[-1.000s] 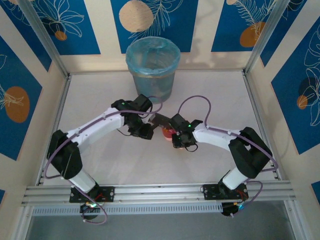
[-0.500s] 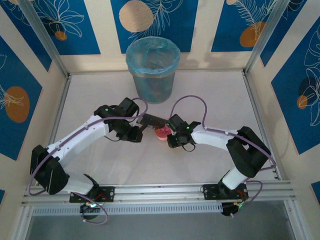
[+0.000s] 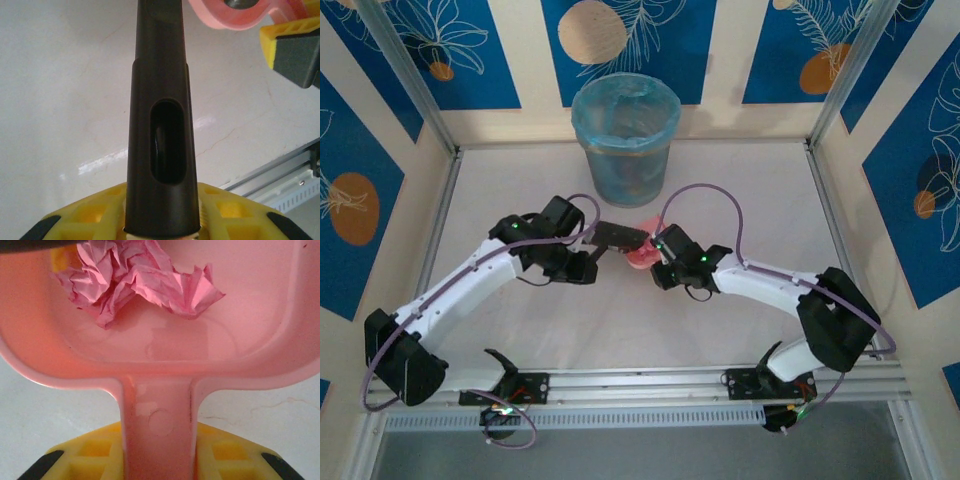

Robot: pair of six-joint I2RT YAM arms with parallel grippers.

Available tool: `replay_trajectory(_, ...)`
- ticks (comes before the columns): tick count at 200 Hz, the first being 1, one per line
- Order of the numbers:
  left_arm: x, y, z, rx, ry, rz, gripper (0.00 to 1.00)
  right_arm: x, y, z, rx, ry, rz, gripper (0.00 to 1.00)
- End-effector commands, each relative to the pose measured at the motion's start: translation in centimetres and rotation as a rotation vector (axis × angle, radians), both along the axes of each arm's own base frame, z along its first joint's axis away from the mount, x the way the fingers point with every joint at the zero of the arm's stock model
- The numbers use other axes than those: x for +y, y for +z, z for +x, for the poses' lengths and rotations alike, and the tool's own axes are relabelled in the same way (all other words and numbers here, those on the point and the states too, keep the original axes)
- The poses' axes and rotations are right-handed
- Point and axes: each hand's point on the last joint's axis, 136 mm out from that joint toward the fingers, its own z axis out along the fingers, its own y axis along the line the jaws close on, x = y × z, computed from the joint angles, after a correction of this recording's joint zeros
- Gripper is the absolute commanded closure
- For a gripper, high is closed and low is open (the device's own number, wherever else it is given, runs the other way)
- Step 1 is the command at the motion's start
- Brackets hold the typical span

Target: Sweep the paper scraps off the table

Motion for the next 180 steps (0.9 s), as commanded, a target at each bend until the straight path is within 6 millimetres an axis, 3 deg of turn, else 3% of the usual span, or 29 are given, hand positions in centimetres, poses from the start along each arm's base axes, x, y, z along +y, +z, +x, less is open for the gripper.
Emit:
replay_trajectory(1,-1.0,2.9,1.1,-0.114,0.015,-0.129,1.00,0.0,2.3,0.8,-0.086,0.011,0.000,1.00)
replay_trajectory(49,-3.3,7.0,3.4,-0.246,0.013,-0.264,1.00,-1.5,6.2,1.2,-0.139,-0.019,0.014,1.00)
replay_trajectory(135,-6.9,17.8,8.0,-0.426,0.045,-0.471,1.00,-4.3,13.4,1.8,-0.131,-0.097,0.137,1.00)
replay_trajectory(180,-9.3,22.2,9.9,-0.473,0.014,-0.573,1.00,-5.6,16.9,1.8,-0.155,-0.142,0.164,1.00)
